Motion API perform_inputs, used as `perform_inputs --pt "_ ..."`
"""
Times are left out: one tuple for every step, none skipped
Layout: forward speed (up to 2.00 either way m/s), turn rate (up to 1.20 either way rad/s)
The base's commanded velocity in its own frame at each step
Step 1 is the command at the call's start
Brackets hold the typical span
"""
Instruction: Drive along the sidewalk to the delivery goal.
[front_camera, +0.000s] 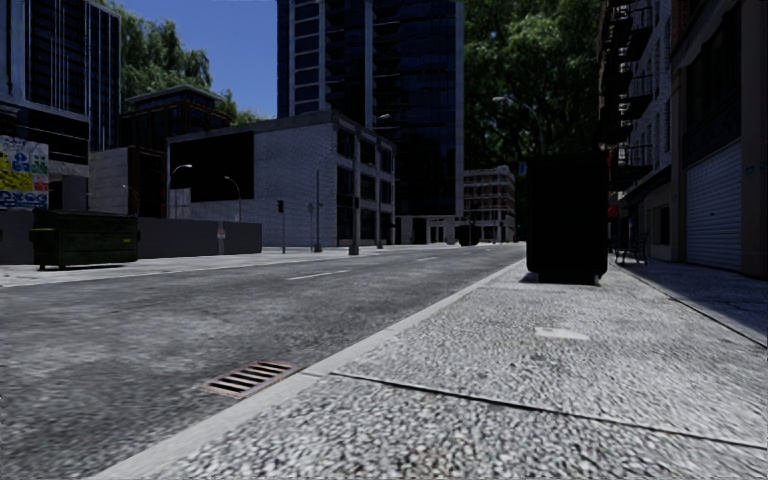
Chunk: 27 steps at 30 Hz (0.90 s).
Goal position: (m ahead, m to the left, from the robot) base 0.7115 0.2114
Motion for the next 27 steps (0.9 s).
perform_inputs --pt "0.95 0.39" --pt "0.95 0.39" --pt "0.95 0.37" --pt "0.92 0.00" --pt "0.86 0.00" --pt "0.86 0.00" --pt "0.84 0.00" --pt "0.83 0.00" --pt "0.83 0.00" --pt "0.83 0.00" --pt "0.78 0.00" --pt "0.00 0.00" --pt "0.00 0.00" --pt "0.00 0.00" --pt "0.00 0.00" --pt "0.00 0.00" --pt "0.00 0.00" --pt "0.00 0.00" --pt "0.00 0.00" --pt "0.00 0.00" --pt "0.00 0.00" --pt "0.00 0.00" --pt "0.00 0.00" --pt "0.00 0.00" --pt "0.00 0.00" --pt "0.00 0.00" --pt "0.00 0.00"
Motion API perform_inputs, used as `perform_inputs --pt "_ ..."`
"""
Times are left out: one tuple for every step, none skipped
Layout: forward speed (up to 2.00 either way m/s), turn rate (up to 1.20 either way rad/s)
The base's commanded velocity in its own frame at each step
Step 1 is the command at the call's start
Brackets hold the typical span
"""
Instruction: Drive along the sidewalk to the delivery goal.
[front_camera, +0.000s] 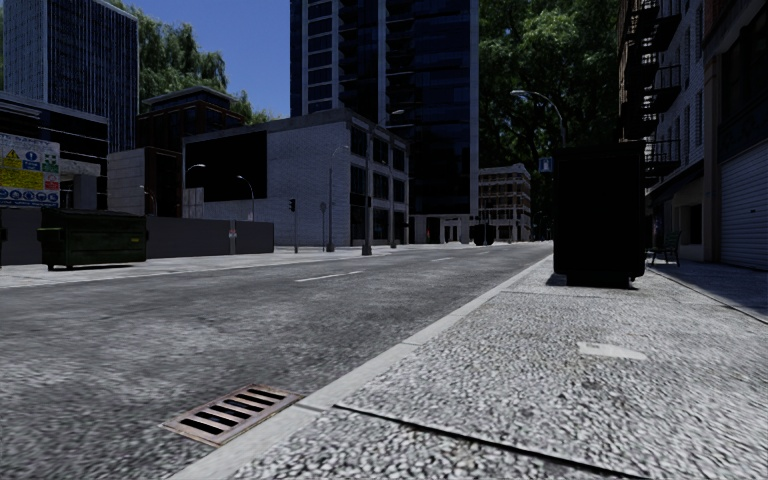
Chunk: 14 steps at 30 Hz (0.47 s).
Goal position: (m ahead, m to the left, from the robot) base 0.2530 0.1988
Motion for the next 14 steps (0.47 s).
perform_inputs --pt "0.00 0.00" --pt "0.00 0.00" --pt "0.00 0.00" --pt "0.00 0.00" --pt "0.00 0.00" --pt "0.00 0.00" --pt "0.00 0.00" --pt "0.00 0.00" --pt "0.00 0.00" --pt "0.00 0.00" --pt "0.00 0.00" --pt "0.00 0.00" --pt "0.00 0.00" --pt "0.00 0.00"
